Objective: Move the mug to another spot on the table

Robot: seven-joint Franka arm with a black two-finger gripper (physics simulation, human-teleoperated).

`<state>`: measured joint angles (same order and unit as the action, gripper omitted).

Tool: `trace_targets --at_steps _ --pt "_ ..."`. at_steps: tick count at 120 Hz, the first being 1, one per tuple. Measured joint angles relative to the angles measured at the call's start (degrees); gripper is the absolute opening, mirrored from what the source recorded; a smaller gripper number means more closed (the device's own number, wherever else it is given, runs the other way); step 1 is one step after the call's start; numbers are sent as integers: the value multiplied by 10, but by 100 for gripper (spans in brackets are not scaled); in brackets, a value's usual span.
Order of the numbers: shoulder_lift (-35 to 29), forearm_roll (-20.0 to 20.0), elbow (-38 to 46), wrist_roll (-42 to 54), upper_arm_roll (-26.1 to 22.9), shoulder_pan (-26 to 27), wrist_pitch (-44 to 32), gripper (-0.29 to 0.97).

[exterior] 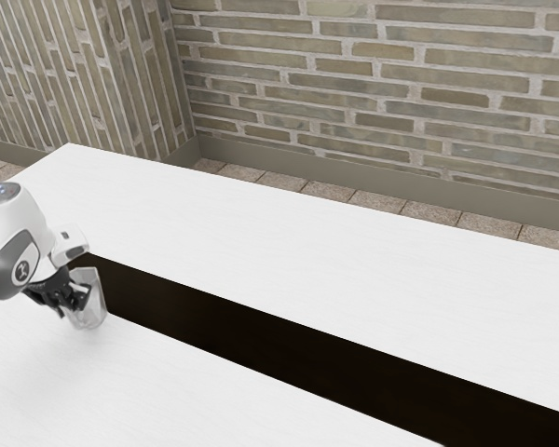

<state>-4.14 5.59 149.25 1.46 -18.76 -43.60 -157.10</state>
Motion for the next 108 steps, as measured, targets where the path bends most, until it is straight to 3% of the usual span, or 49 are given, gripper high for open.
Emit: trace_targets --at_steps 29,38,108 --pt "-15 8 -12 -4 -9 3 8 2" --pt "-16 8 -20 -6 -21 3 14 4" --pt "3 13 -69 -40 -125 8 29 -9"
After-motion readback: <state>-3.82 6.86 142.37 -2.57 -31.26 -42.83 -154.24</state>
